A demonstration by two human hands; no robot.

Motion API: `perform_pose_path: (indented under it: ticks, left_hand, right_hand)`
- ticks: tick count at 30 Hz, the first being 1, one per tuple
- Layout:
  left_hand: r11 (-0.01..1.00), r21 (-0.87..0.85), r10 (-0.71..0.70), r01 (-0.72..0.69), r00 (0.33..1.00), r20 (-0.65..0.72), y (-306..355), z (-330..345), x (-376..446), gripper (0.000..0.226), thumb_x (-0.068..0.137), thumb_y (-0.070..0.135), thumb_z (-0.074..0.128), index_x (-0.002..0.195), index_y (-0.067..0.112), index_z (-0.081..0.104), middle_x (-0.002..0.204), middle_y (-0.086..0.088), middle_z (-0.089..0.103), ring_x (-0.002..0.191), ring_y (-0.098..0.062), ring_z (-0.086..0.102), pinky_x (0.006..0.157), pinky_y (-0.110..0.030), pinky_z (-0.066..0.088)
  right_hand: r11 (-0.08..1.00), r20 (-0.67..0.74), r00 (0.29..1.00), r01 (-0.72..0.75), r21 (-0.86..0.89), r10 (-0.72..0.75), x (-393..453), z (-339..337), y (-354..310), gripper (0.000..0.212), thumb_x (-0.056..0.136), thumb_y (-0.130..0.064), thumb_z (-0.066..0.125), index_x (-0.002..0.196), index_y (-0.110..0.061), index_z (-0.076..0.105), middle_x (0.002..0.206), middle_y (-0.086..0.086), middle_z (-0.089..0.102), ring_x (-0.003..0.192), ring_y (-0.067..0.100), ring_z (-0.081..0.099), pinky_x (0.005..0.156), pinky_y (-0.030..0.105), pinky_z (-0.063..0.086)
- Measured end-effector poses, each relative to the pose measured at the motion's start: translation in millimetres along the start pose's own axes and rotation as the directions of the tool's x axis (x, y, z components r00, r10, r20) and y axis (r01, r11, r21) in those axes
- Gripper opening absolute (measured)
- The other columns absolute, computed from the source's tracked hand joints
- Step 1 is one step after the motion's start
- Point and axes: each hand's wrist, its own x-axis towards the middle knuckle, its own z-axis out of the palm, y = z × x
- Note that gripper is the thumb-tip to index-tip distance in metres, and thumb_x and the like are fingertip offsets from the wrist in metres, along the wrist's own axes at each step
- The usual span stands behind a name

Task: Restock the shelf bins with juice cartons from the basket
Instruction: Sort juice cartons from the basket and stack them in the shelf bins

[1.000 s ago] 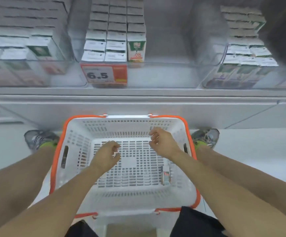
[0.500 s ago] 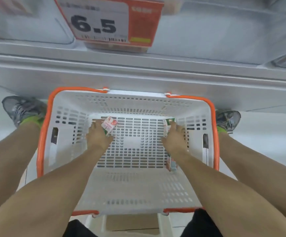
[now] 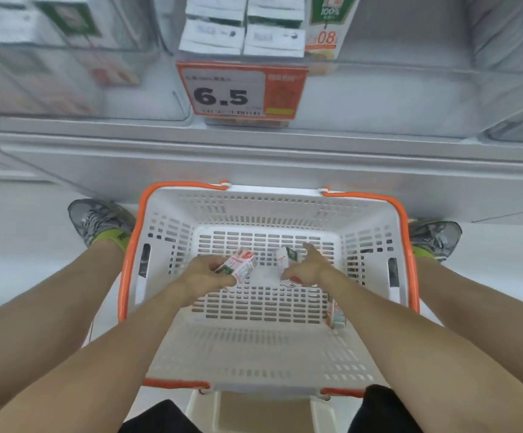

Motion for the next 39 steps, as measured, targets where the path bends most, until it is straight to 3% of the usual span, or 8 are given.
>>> perform_pose_path:
  ticks: [3,9,15,21,26,34,37,39]
  left_hand:
    - [0.97,0.206,0.137,-0.131,0.99,-0.016,38,-21,-22,0.053,0.072,0.006,0.085,0.12,0.01,0.064,0.114,-0.008,0.066,0.085,-0.013,0.061,0.066,-0.007,0.045]
    - [0.798,0.452,0.439,-0.399,0.898,0.018,142,-71,-103,0.062,0.052,0.04,0.09,0.107,0.027,0.064,0.101,0.001,0.069,0.084,-0.013,0.065,0.075,-0.025,0.055]
    - [0.745,0.222,0.641,-0.629,0.767,0.022,209,-101,-190,0.057,0.058,0.015,0.092,0.109,0.023,0.068,0.105,0.004,0.074,0.098,-0.006,0.069,0.088,-0.021,0.054]
    - [0.625,-0.371,0.675,-0.687,0.714,-0.185,205,-84,-199,0.088,0.048,0.045,0.096,0.119,0.006,0.064,0.116,-0.015,0.071,0.101,-0.025,0.069,0.081,-0.029,0.057]
    - [0.555,-0.537,0.657,-0.636,0.731,-0.187,218,-63,-201,0.059,0.086,0.047,0.07,0.128,0.006,0.061,0.126,-0.026,0.064,0.113,-0.042,0.062,0.097,-0.051,0.051]
    - [0.608,-0.585,0.559,-0.537,0.813,-0.165,234,-48,-206,0.053,0.089,0.042,0.047,0.114,0.0,0.066,0.099,-0.023,0.073,0.079,-0.029,0.073,0.06,-0.03,0.057]
    - [0.592,-0.59,0.563,-0.55,0.805,-0.186,237,-52,-208,0.051,0.087,0.043,0.047,0.107,0.002,0.069,0.089,-0.018,0.075,0.069,-0.021,0.072,0.055,-0.026,0.055]
    - [0.591,-0.579,0.537,-0.561,0.81,-0.236,238,-57,-208,0.049,0.083,0.047,0.051,0.102,0.007,0.071,0.086,-0.017,0.075,0.069,-0.02,0.071,0.054,-0.028,0.056]
  right_hand:
    - [0.979,0.166,0.973,0.176,-0.103,-0.158,-47,-28,-43,0.102,0.074,-0.001,0.084,0.155,-0.012,0.024,0.142,0.01,0.055,0.096,0.015,0.059,0.061,0.014,0.048]
    - [0.751,0.103,0.827,0.547,-0.371,-0.552,-144,-72,-110,0.077,0.066,0.01,0.082,0.134,-0.013,0.054,0.121,0.001,0.055,0.085,0.013,0.06,0.072,0.025,0.047]
    - [0.511,-0.031,0.518,0.831,-0.219,-0.855,-241,-91,-128,0.062,0.062,0.011,0.079,0.116,-0.015,0.065,0.109,0.0,0.07,0.1,0.013,0.066,0.069,0.022,0.055]
    - [0.431,-0.191,0.431,0.901,0.04,-0.882,-286,-82,-121,0.08,0.06,0.006,0.09,0.126,-0.026,0.058,0.115,-0.002,0.067,0.104,0.014,0.064,0.075,0.04,0.062]
    - [0.451,-0.127,0.46,0.887,0.097,-0.879,-290,-78,-128,0.097,0.056,-0.012,0.097,0.134,-0.044,0.049,0.117,0.004,0.059,0.099,0.024,0.065,0.073,0.045,0.061]
    - [0.437,-0.178,0.511,0.835,0.334,-0.841,-287,-82,-142,0.029,0.076,-0.025,0.074,0.099,-0.009,0.066,0.099,0.011,0.07,0.059,0.029,0.06,0.048,0.033,0.053]
    - [0.258,-0.353,0.423,0.866,0.428,-0.834,-295,-103,-156,0.026,0.076,-0.017,0.07,0.097,-0.005,0.06,0.098,0.019,0.067,0.065,0.025,0.069,0.051,0.033,0.057]
    - [0.116,-0.555,0.232,0.965,0.236,-0.799,-298,-123,-167,0.028,0.077,-0.013,0.073,0.099,-0.006,0.057,0.101,0.02,0.064,0.072,0.022,0.071,0.055,0.035,0.06]
